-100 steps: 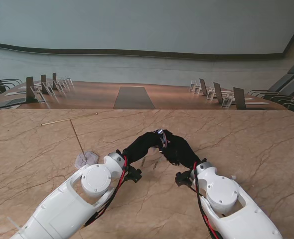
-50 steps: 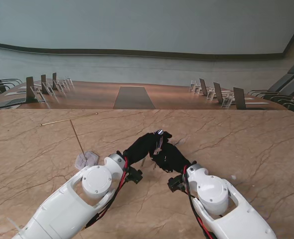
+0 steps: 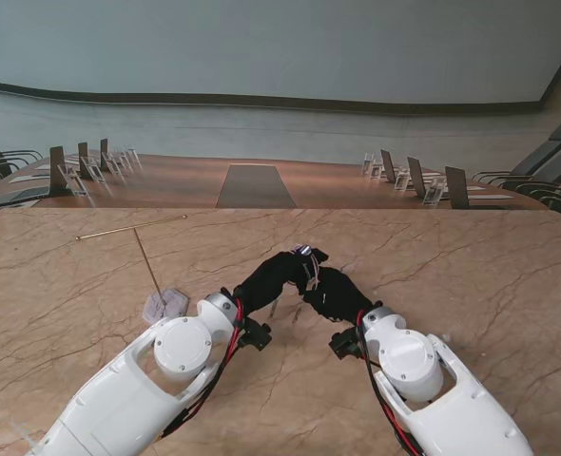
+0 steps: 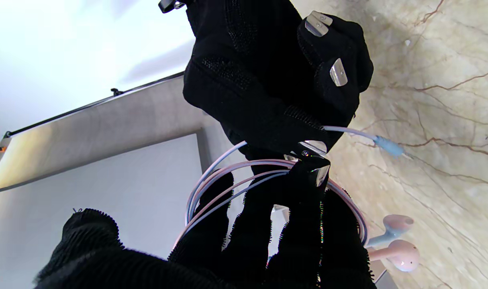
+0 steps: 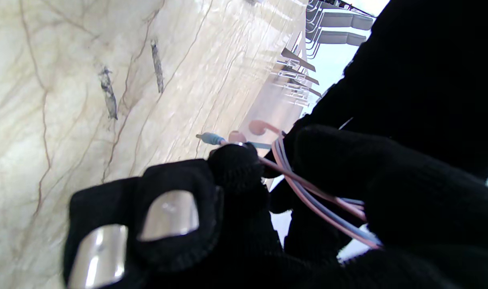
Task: Take the wired earphone off the rack, coil the cable and place them on the table
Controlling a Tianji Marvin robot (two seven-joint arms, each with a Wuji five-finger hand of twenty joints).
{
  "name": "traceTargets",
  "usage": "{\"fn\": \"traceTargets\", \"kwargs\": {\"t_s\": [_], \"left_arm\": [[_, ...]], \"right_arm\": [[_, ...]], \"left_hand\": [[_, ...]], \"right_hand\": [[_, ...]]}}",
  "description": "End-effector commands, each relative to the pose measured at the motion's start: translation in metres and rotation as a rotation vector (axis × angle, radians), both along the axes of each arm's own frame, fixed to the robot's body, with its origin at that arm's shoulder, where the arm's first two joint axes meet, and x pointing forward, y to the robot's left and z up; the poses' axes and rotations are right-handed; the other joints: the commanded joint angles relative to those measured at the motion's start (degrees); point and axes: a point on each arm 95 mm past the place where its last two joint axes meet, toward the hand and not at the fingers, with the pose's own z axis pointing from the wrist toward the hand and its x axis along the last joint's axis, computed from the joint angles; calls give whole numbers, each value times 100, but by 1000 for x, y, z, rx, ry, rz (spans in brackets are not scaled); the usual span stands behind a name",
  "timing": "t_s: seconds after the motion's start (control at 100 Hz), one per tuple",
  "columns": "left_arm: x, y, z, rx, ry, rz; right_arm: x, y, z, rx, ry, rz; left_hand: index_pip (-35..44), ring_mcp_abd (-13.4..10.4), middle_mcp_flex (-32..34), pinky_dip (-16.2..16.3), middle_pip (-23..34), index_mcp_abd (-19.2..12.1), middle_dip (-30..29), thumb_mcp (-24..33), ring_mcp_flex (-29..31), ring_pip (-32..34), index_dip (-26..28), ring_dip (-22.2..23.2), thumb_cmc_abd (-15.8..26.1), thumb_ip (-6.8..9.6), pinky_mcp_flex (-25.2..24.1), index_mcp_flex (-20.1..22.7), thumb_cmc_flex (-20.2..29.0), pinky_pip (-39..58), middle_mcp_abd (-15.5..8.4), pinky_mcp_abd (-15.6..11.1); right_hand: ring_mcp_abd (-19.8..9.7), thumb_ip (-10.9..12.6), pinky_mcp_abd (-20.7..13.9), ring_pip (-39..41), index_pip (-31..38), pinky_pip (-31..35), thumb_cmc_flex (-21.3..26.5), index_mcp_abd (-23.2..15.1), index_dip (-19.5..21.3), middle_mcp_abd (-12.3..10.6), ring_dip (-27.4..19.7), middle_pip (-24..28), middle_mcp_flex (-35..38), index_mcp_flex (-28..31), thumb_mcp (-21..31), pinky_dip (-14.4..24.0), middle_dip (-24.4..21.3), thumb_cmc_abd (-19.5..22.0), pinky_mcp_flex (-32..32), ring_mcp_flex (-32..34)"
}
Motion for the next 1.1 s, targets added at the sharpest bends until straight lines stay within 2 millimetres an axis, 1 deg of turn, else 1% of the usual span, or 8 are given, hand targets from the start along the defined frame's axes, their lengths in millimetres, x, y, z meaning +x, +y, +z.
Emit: {"fn": "traceTargets", "kwargs": {"t_s": [0.0,0.08,0.16,0.34,0.41,0.55,0.79,1.09], "left_arm": [[-4,-1,-1,0,8,-4],[-4,-1,-1,3,12,-12],[-4,-4,0,-11,11,-8],[-5,-5,1,3,25,-28],[-6,-6,2,8,27,-30],[-7,-7,2,13,30,-37],[-7,-9,5,-5,14,-27],[-3,-9,3,10,18,-10]], "right_arm": [[5,-5,1,-22,-13,-30],[6,-7,-1,-50,-17,-46],[7,-6,-4,-46,-12,-66],[11,-3,-10,-48,-12,-111],[11,-3,-10,-49,-7,-122],[13,-2,-12,-61,-3,-142],[8,-1,-14,-62,26,-166],[-22,2,-6,-12,0,-135]], "left_hand": [[167,27,238,158,268,-276,122,29,31,130,-12,98,22,-126,73,69,96,259,139,110],[155,4,198,175,260,-271,132,42,14,153,-13,121,62,-123,97,26,142,290,116,48],[199,86,252,202,293,-59,155,57,53,225,-5,158,55,-127,160,158,272,356,123,-4],[70,91,87,137,273,130,55,25,-43,280,-127,33,63,-154,295,260,527,268,102,-191],[68,197,141,182,309,145,38,25,71,388,-143,24,53,-151,467,345,600,380,133,-109],[26,234,114,227,355,122,33,37,117,523,-164,24,42,-151,505,312,753,469,119,-87],[42,-62,-184,74,333,6,3,-2,-180,332,-158,-108,18,-149,127,76,887,129,-18,-408],[-244,-248,-549,-110,133,137,-299,22,-520,-31,-503,-381,-77,-119,-149,-185,763,-239,-83,-555]], "right_hand": [[451,363,-1276,800,607,1367,37,-380,47,222,168,564,461,314,387,60,120,287,360,205],[400,418,-1321,808,600,1367,6,-408,63,190,176,573,467,314,372,82,126,306,365,207],[432,436,-1309,811,600,1367,32,-390,65,219,180,574,472,329,358,93,127,297,362,205],[441,436,-1288,824,602,1367,62,-382,69,231,190,590,468,320,322,109,133,298,362,205],[454,420,-1283,825,597,1367,74,-380,65,230,192,594,453,295,301,111,134,311,361,204],[436,410,-1288,837,603,1367,82,-378,53,223,197,606,460,286,298,123,133,301,362,205],[470,383,-1244,808,635,1367,115,-354,28,262,184,613,436,270,271,98,127,320,353,203],[506,413,-1206,840,646,1367,117,-327,-32,281,195,614,505,321,319,128,105,222,359,201]]}}
